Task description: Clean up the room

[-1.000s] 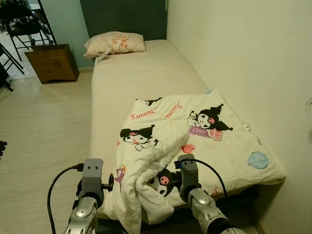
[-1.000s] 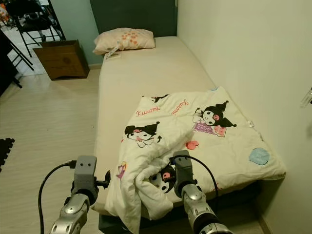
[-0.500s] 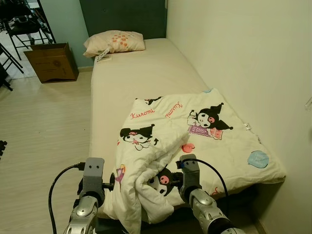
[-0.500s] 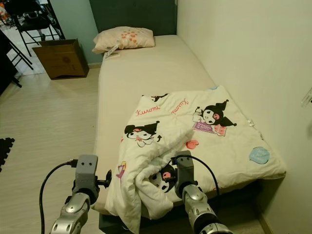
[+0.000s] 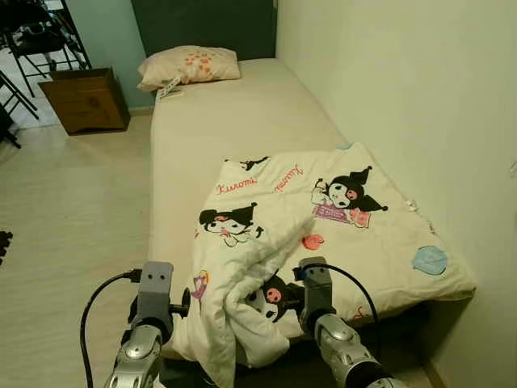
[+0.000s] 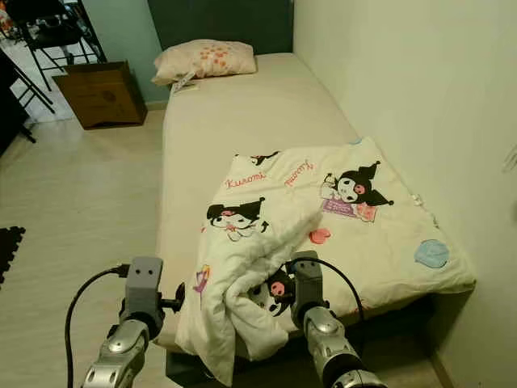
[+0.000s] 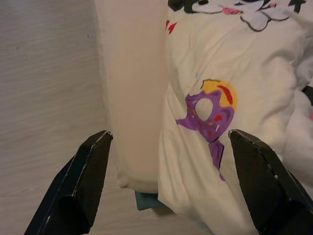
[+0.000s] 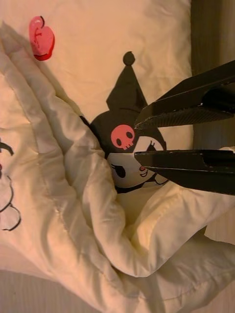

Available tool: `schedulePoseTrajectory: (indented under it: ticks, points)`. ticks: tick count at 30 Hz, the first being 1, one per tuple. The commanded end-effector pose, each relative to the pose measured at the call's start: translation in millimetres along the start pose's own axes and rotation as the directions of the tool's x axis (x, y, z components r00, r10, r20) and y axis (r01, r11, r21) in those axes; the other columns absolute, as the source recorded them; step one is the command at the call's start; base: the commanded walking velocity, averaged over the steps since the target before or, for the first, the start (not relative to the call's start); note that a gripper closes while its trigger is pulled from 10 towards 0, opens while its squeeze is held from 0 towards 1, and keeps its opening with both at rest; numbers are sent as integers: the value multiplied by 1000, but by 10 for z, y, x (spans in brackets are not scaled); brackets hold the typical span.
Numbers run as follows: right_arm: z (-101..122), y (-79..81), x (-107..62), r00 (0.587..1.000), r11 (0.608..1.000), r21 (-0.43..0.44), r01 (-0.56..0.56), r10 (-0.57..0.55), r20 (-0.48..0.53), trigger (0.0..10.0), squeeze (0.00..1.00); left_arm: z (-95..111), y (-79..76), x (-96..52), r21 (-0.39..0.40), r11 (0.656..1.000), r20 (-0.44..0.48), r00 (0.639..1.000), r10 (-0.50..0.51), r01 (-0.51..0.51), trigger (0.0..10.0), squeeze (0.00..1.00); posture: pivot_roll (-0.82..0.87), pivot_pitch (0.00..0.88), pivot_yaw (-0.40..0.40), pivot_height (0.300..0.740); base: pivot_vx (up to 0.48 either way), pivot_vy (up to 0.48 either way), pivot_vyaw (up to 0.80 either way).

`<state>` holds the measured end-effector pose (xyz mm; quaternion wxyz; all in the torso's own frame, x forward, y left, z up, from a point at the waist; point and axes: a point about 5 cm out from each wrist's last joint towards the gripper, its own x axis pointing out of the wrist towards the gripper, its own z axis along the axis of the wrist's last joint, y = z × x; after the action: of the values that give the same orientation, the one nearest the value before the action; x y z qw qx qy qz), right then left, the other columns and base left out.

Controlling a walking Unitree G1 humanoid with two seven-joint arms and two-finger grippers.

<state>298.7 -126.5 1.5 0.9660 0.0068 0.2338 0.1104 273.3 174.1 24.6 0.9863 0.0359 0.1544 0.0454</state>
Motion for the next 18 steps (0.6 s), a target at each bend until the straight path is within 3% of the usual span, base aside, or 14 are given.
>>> schedulePoseTrajectory:
  ticks: [1, 18]
  points:
    - [-59, 42, -4, 999, 1000, -8, -12, 12, -33, 10000, 0, -57, 54, -25, 25, 1000, -24, 1000, 12, -11, 10000, 0, -54, 153, 25, 658, 0, 0, 0]
    - [-14, -6, 6, 1000, 999, -46, 9, -10, -25, 10000, 0, -59, 89, -2, 44, 999, -18, 1000, 15, -14, 10000, 0, -51, 144, -2, 629, 0, 0, 0]
